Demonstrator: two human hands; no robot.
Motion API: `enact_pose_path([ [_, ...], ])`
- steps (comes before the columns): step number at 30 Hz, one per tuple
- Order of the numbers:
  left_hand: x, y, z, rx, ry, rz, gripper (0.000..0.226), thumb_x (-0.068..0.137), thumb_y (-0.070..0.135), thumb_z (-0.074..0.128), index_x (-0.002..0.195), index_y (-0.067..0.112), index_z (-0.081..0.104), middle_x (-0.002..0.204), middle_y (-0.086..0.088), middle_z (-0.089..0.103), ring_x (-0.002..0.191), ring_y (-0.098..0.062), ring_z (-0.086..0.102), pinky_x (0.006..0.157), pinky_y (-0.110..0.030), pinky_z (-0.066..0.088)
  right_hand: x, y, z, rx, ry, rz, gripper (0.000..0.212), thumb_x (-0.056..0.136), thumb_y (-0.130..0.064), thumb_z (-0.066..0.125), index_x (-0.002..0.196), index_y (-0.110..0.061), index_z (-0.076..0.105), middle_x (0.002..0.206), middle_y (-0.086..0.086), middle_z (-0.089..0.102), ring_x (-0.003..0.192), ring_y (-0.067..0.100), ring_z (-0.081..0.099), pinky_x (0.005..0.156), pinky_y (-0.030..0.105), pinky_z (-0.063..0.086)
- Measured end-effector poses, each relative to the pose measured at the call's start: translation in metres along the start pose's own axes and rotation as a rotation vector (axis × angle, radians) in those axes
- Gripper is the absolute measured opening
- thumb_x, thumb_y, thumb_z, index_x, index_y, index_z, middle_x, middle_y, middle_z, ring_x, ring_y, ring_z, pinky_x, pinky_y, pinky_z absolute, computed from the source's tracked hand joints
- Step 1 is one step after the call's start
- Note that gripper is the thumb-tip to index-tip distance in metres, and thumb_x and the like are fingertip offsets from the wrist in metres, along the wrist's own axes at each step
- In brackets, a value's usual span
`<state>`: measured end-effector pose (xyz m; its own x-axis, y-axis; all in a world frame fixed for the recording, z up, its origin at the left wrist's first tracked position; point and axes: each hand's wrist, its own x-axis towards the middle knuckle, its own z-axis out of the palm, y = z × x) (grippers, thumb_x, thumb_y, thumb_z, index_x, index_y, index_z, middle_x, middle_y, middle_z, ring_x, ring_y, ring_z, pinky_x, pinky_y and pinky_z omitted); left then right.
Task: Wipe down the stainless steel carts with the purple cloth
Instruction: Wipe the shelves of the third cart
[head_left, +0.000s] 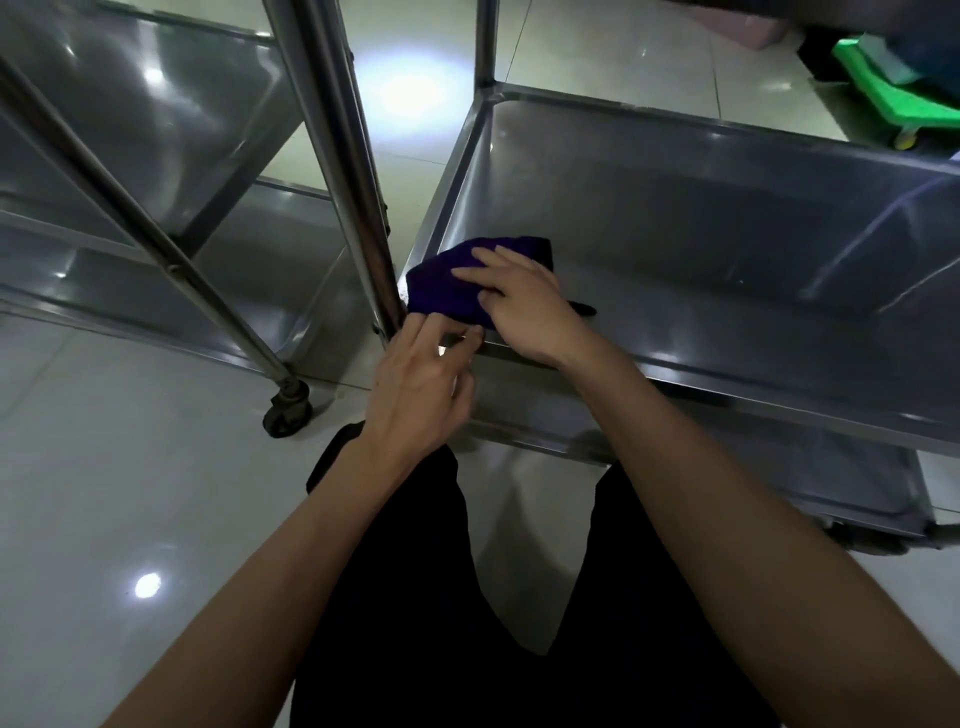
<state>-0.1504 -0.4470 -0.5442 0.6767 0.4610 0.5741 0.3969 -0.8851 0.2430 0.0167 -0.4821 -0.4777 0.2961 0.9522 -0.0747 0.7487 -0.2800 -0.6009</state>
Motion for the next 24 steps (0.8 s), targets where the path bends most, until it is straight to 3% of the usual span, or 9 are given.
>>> enact_pose_path([
  [4, 0.004, 0.01, -0.005, 0.016, -0.027, -0.028, 0.032, 0.087, 0.02, 0.058, 0.116, 0.014, 0.071, 0.105, -0.001, 0.058, 0.096, -0.021, 0.051, 0.077, -0.033, 0.048, -0.021, 0.013, 0.001, 0.015, 0.125, 0.042, 0.045, 0.102, -0.014, 0.042, 0.143, -0.03, 0.052, 0.16, -0.008, 0.034, 0.15, 0.012, 0.019, 0.124, 0.037, 0.005],
  [9, 0.021, 0.024, -0.007, 0.074, -0.06, -0.106, 0.022, 0.091, 0.03, 0.057, 0.095, 0.013, 0.07, 0.093, -0.004, 0.056, 0.091, -0.023, 0.051, 0.074, -0.037, 0.045, -0.052, 0.04, -0.008, 0.002, 0.251, 0.126, 0.045, 0.101, -0.013, 0.045, 0.143, -0.028, 0.052, 0.158, -0.008, 0.037, 0.149, 0.012, 0.021, 0.125, 0.038, 0.006],
  [24, 0.084, 0.148, 0.048, -0.023, -0.382, 0.085, 0.031, 0.097, 0.038, 0.048, 0.112, 0.021, 0.069, 0.116, -0.003, 0.062, 0.114, -0.027, 0.05, 0.093, -0.044, 0.04, -0.157, 0.165, -0.08, -0.119, 0.483, 0.387, 0.045, 0.102, -0.015, 0.045, 0.146, -0.025, 0.049, 0.159, 0.0, 0.036, 0.15, 0.017, 0.023, 0.124, 0.045, 0.015],
])
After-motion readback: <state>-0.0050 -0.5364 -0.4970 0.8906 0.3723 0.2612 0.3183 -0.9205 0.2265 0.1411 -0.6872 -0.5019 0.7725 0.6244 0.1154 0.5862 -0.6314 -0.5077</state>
